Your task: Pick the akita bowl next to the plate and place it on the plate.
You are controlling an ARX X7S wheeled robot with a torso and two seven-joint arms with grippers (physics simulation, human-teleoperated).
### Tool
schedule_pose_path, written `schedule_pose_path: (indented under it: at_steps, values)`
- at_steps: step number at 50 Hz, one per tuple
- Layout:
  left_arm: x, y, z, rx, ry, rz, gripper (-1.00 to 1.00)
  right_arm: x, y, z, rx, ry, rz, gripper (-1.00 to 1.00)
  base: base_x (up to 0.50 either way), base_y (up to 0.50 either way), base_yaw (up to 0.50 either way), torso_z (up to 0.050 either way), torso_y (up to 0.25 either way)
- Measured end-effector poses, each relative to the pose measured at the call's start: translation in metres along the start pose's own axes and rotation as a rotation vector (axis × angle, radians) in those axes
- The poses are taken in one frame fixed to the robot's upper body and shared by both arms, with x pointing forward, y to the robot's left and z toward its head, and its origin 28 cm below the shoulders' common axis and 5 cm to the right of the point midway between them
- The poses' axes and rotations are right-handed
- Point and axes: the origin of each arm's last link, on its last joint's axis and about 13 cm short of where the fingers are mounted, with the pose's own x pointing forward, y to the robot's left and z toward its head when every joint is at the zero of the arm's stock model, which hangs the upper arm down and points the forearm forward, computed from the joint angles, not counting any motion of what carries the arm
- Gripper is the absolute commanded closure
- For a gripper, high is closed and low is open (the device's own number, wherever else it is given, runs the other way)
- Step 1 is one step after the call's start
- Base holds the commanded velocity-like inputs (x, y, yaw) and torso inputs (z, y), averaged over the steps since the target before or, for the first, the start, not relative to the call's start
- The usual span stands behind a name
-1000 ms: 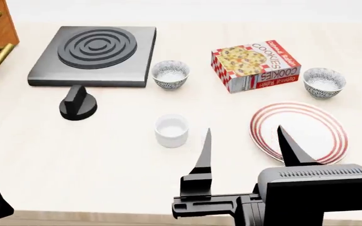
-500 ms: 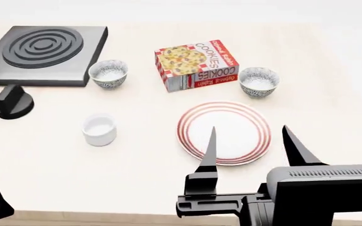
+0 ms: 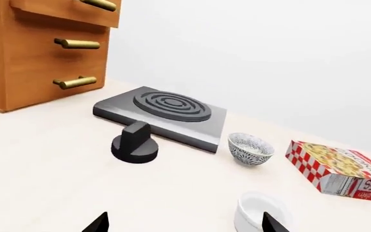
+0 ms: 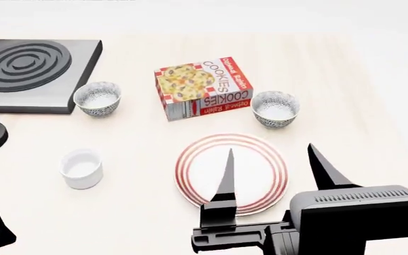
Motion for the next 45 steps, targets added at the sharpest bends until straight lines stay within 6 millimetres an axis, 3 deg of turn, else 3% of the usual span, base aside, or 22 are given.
schedule_pose_path:
  at_steps: [10, 29, 45]
  values:
    - [0.0002, 0.0002, 0.0, -0.001, 0.0, 0.001, -1.0, -0.0002, 0.0002, -0.0008, -0.007, 0.005, 0.01, -1.0, 0.5, -0.01, 0.0, 0.0, 0.0]
    - [0.0, 0.0006, 0.0009, 0.0, -0.003, 0.003, -1.0, -0.0001, 0.0015, -0.0031, -0.006, 0.023, 0.036, -1.0, 0.05, -0.3, 0.0, 0.0, 0.0]
    - [-0.0002, -0.0002, 0.0007, -0.003, -0.002, 0.001, -1.0, -0.0006, 0.0013, -0.0039, -0.015, 0.022, 0.048, -1.0, 0.47, -0.2, 0.0, 0.0, 0.0]
